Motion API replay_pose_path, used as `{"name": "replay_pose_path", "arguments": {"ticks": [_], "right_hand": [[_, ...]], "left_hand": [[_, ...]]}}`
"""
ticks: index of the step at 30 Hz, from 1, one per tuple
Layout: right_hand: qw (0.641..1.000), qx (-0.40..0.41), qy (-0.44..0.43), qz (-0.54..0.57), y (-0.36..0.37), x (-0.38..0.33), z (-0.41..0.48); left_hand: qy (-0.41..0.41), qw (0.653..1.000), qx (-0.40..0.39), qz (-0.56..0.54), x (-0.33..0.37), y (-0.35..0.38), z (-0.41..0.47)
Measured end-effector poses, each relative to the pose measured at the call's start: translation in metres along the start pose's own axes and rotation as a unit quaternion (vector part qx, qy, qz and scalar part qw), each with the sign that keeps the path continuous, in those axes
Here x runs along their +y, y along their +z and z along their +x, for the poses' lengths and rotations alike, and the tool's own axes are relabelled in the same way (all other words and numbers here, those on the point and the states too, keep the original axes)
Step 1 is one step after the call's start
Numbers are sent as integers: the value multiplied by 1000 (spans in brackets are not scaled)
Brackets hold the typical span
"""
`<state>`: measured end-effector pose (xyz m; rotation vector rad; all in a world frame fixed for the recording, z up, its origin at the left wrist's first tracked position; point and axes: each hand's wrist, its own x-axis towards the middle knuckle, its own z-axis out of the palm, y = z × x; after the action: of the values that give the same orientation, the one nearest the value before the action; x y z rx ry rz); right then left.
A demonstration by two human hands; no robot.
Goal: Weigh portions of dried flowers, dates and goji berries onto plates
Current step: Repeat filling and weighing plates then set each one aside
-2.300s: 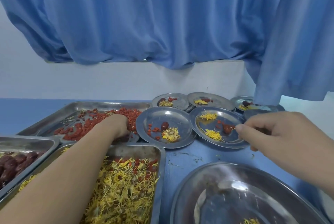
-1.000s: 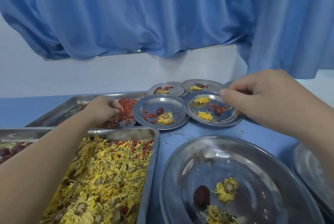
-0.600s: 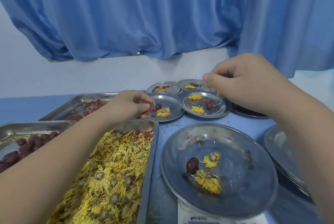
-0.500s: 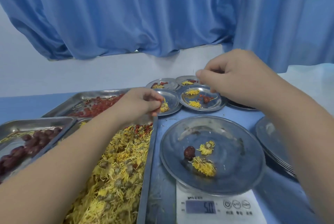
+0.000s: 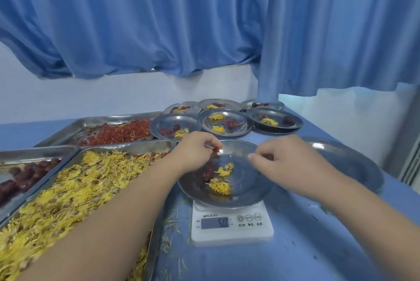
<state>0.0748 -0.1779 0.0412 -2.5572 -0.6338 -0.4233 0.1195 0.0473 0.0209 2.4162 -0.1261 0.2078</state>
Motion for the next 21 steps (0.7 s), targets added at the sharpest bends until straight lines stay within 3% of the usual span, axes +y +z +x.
{"name": "replay_pose_path", "arguments": {"ticks": [9,21], "right_hand": [[994,90,15,60,23,19,-29],[989,131,17,65,24,24,-32]], "left_hand": [[-1,997,53,-59,3,3,-16],[-30,993,118,10,6,6,-19]]}}
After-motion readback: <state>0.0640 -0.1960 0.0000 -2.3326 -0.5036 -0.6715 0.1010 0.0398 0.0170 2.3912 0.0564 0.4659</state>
